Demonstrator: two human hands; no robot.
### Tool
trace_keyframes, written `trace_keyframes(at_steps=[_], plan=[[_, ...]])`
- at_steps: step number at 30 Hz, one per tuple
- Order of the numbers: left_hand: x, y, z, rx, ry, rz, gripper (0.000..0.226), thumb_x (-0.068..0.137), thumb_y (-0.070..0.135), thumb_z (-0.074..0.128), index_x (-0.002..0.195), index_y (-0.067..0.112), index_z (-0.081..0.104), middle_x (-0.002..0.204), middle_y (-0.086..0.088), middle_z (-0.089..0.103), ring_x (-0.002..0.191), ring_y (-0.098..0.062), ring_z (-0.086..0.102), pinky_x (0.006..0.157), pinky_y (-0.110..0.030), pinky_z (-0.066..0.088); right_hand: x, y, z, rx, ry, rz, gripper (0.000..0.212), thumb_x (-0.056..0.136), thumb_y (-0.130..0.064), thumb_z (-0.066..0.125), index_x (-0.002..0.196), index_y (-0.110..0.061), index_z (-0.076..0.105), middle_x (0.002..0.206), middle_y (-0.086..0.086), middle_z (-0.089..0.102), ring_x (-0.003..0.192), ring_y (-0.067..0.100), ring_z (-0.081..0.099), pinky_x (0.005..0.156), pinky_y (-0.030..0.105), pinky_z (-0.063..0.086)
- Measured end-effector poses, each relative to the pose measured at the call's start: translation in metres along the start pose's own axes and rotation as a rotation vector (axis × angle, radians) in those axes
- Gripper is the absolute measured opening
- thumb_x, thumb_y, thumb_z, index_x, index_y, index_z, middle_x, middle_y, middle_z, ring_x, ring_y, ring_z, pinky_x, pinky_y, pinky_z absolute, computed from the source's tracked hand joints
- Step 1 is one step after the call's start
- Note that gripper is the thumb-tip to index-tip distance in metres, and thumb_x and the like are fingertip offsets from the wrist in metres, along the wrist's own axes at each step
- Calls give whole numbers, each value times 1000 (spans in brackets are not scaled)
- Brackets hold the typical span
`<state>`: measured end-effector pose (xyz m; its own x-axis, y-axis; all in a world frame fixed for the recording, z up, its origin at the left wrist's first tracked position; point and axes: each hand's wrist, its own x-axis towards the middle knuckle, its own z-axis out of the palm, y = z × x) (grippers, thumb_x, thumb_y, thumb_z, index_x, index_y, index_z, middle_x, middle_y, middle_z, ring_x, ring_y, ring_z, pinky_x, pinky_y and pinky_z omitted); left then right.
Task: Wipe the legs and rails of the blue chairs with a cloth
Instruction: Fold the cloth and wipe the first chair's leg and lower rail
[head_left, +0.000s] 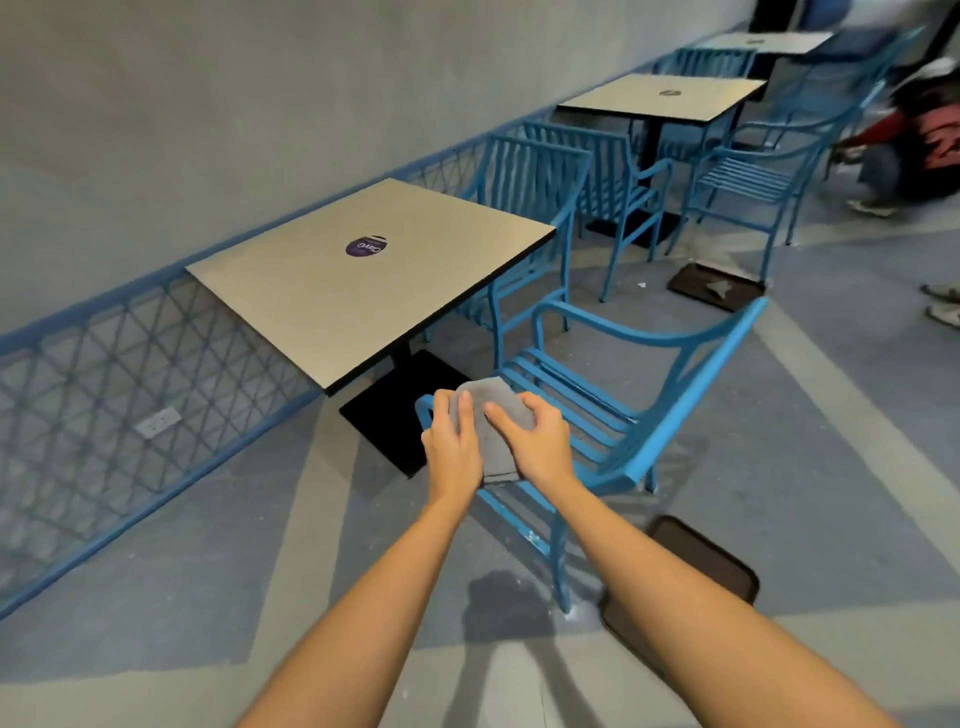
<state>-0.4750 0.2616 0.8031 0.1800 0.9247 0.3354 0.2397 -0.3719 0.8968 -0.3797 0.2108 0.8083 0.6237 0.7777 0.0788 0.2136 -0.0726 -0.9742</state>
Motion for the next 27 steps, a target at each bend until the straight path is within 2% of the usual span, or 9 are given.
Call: trace_keyframes(at_steps=[5, 9, 12, 16, 19, 23, 27], plan=[[27, -25, -38, -1, -106, -3, 28, 102, 35, 40, 83, 15, 46, 69, 6, 56, 63, 5, 59, 49, -7, 39, -3, -6, 49, -18, 94, 37, 37, 80, -46, 69, 64, -19, 50, 59, -5, 54, 56, 10, 53, 50, 28, 42], [44, -50, -55, 10, -154, -13, 30, 102, 36, 41, 83, 13, 46, 68, 3, 55, 62, 4, 57, 50, -8, 38, 0, 1, 81, -26, 119, 75, 49, 78, -49, 68, 71, -2, 56, 64, 13, 59, 59, 14, 54, 53, 41, 46], [53, -73, -60, -5, -194, -24, 32, 102, 35, 41, 84, 8, 47, 68, 0, 56, 60, 2, 58, 50, -10, 41, 4, 14, 101, -13, 130, 105, 48, 79, -49, 68, 70, -3, 57, 62, 4, 56, 58, 12, 53, 54, 39, 45], [59, -101, -62, 4, -217, -37, 31, 102, 35, 39, 85, 10, 50, 71, -3, 58, 64, -1, 59, 54, -9, 41, 6, 34, 122, 3, 137, 138, 47, 82, -46, 67, 76, 0, 60, 66, 10, 58, 61, 13, 54, 57, 40, 47], [58, -120, -59, -9, -226, -41, 28, 101, 36, 40, 82, 17, 48, 68, 3, 56, 61, -1, 58, 53, -10, 42, 6, 50, 134, 39, 127, 146, 48, 83, -44, 68, 77, 2, 58, 65, 7, 54, 60, 13, 53, 54, 35, 44], [64, -159, -48, -4, -237, -64, 27, 102, 39, 39, 80, 25, 47, 72, 5, 57, 70, -8, 59, 61, -21, 47, 18, 76, 148, 96, 108, 150, 40, 79, -44, 73, 72, -7, 58, 62, -4, 54, 56, 4, 52, 50, 21, 42], [65, -191, -40, -10, -229, -40, 26, 102, 37, 40, 78, 29, 47, 70, 10, 58, 63, -3, 59, 54, -9, 41, 27, 106, 161, 98, 83, 160, 30, 78, -38, 76, 74, -12, 62, 61, -10, 57, 55, -2, 53, 52, 17, 43]])
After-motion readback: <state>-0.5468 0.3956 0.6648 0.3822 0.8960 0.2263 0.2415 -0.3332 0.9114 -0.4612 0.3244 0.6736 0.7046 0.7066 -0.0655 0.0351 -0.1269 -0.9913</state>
